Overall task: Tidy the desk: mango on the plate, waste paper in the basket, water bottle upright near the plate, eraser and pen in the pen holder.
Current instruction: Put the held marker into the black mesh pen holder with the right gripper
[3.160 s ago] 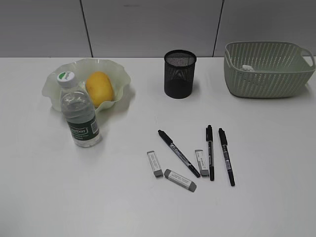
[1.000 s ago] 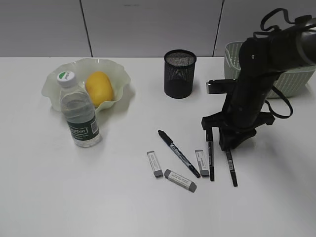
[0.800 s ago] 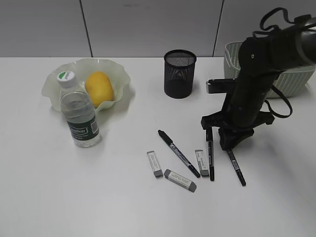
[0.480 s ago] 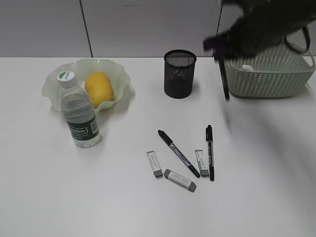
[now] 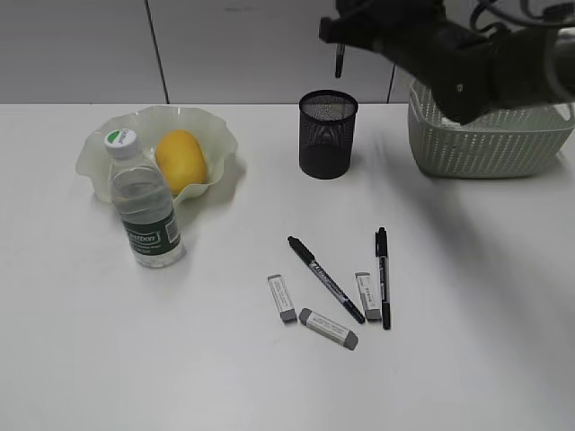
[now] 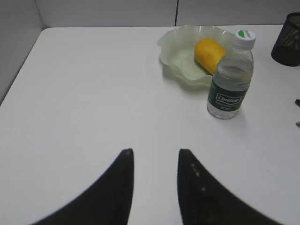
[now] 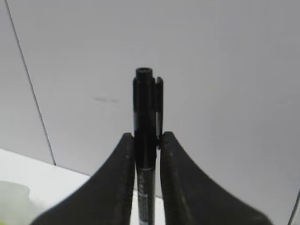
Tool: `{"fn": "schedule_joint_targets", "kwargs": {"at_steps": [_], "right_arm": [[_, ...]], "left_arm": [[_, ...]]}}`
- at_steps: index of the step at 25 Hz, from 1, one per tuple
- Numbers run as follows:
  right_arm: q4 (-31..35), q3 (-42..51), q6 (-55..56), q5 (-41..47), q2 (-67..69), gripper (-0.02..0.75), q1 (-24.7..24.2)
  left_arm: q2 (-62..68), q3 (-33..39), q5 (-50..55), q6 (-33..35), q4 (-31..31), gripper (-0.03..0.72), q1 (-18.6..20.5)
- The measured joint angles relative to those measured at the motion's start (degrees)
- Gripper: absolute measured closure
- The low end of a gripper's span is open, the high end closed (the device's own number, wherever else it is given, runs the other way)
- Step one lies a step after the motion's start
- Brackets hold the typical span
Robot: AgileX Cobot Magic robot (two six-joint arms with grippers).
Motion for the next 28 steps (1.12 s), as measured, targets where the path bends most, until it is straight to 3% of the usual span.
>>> {"fn": "schedule_joint_targets", "kwargs": {"at_steps": [5,9,11,16,19,24,28], "right_arm": [[-0.42,-0.76,0.11,0.74,5.02,0.602,0.24],[-0.57,-0.76,0.24,6.45,5.63,0.587,0.24],[-0.65,-0.76,0.28,8.18,5.63,0.502,0.24],[-0.65,-0.76,0.28,14.66,2.89,0.201,0.24],[-0.80,-0.76,0.28,28.12,-5.41,0.167,0.35],[-4.64,0.87,0.28,58.06,-22.93,0.232,0.35],[-6.06,8.26,0.28,79.65,-38.29,0.253,0.35]], "left_arm": [[0.00,0.00,0.00,0.00,0.00,0.451,0.00],[0.00,0.00,0.00,0.00,0.00,0.451,0.00],[0.00,0.00,0.00,0.00,0.00,0.451,0.00],[0.00,0.00,0.00,0.00,0.00,0.451,0.00],[0.00,0.00,0.00,0.00,0.00,0.451,0.00],[0.00,0.00,0.00,0.00,0.00,0.451,0.00],[0.84,0.00,-0.02,0.00,0.00,0.451,0.00]]}}
